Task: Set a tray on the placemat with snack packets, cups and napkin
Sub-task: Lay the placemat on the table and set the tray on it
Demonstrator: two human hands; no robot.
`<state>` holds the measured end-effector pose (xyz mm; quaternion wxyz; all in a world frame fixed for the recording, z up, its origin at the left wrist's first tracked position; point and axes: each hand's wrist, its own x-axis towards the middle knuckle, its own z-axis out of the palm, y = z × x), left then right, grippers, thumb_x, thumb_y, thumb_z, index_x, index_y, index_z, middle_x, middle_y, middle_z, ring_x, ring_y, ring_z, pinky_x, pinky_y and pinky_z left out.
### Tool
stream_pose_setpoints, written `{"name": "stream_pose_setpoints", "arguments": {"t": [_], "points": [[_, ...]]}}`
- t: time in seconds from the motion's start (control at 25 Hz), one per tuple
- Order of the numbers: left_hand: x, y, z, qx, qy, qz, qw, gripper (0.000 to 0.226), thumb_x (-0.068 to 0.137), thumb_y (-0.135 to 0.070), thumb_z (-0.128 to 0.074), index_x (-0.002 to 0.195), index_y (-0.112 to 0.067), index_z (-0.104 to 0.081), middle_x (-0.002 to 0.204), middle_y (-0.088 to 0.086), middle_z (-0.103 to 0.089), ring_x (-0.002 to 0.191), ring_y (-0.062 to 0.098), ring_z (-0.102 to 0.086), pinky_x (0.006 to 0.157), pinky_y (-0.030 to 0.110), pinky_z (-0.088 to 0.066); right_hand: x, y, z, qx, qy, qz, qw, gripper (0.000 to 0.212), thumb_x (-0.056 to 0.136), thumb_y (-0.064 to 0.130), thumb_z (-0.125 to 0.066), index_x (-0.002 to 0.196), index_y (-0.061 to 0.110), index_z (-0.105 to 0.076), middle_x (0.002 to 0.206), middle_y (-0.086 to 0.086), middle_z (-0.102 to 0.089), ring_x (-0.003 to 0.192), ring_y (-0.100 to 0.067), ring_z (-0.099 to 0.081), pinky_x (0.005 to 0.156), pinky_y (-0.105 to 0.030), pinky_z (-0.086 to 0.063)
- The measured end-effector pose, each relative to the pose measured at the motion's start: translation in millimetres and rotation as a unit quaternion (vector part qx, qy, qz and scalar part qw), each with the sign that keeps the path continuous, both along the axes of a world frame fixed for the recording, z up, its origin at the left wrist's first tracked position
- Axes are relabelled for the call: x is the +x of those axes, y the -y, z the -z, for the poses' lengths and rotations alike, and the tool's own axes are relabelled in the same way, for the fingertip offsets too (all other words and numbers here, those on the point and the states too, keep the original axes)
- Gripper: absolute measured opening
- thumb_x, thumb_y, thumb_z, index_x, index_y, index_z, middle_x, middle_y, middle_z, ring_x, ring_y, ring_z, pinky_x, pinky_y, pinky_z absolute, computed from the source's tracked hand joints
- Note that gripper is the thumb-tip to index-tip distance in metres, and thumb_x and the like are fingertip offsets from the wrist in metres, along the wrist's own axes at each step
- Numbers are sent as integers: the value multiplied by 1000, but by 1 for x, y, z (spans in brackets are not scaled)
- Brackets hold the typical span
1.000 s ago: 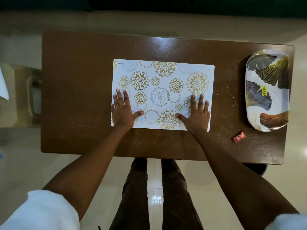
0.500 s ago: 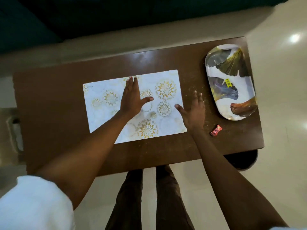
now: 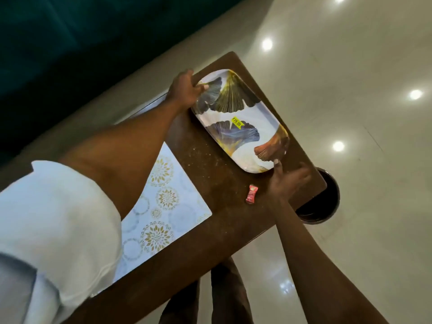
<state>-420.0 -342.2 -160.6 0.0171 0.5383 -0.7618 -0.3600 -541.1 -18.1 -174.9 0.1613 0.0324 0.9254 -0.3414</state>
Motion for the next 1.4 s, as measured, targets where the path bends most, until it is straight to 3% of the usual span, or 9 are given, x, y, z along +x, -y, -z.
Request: {"name": "stream_pose_setpoints", "arguments": {"t": [0.08, 0.12, 0.28, 0.52, 0.76, 0.96, 1.2, 1.32, 1.4], "points": [[-20, 13, 17, -5, 18, 22, 1000, 43, 96, -34, -69, 125, -4, -62, 124, 20, -69, 114, 35, -65, 85, 37, -49, -1, 2, 11, -54, 47, 44, 996, 66, 87, 22, -84, 140, 0, -51, 136, -18, -54, 117, -30, -59, 89, -10, -43], [-25, 20, 24, -10, 30, 31, 999, 37, 97, -31, -67, 122, -3, -65, 121, 19, -70, 112, 35, -66, 85, 37, -50, 0, 4, 17, -74, 66, 57, 993, 62, 87, 20, -84, 137, 1, -54, 131, -16, -58, 111, -27, -62, 87, -9, -46], [-38, 43, 36, -19, 38, 20, 999, 30, 100, -20, -61, 123, -5, -74, 121, 17, -74, 113, 31, -69, 97, 40, -56, -9, 14, 38, -100, 106, 89, 985, 46, 89, 18, -81, 129, 5, -60, 123, -13, -64, 109, -25, -67, 100, -38, -57], [-43, 50, 38, 10, -2, 6, 1000, 28, 98, -20, -66, 116, -3, -77, 114, 19, -76, 108, 32, -71, 94, 39, -57, -13, 18, 47, -123, 125, 123, 977, 41, 91, 14, -80, 126, 8, -59, 110, -5, -67, 101, -18, -66, 73, -17, -51], [-25, 41, 32, 34, -49, -36, 998, 25, 96, -16, -70, 114, -1, -77, 113, 19, -76, 108, 31, -71, 95, 39, -56, -17, 16, 43, -134, 136, 137, 972, 43, 90, 10, -80, 128, 2, -61, 108, -7, -67, 101, -20, -67, 88, -31, -59], [61, 27, 4, 26, -47, -110, 992, 23, 96, -17, -69, 113, -3, -77, 113, 16, -76, 93, 15, -62, 84, 29, -50, -6, 33, 18, -150, 121, 29, 981, 43, 89, 8, -80, 127, -2, -61, 106, -11, -66, 99, -21, -66, 84, -28, -57], [223, -34, -15, 22, -31, -278, 960, 23, 100, -14, -63, 113, 2, -73, 117, 19, -74, 99, 22, -64, 87, 29, -49, 38, 89, -13, -128, 112, -178, 969, 40, 88, 9, -81, 123, -2, -64, 104, -10, -67, 97, -21, -65, 91, -38, -58], [306, -89, -24, 60, -59, -387, 918, 23, 101, -8, -59, 115, 8, -68, 119, 28, -71, 101, 29, -65, 95, 43, -55, 80, 110, -27, -98, 111, -286, 947, 40, 87, 14, -82, 122, 0, -68, 111, -12, -74, 102, -26, -71, 90, -40, -61], [353, -131, -29, 87, -71, -443, 889, 24, 102, -10, -59, 117, 5, -68, 120, 29, -70, 107, 36, -67, 96, 53, -56, 114, 113, -31, -84, 95, -349, 929, 37, 87, 17, -82, 120, 2, -70, 113, -14, -76, 103, -29, -72, 81, -30, -58]]}}
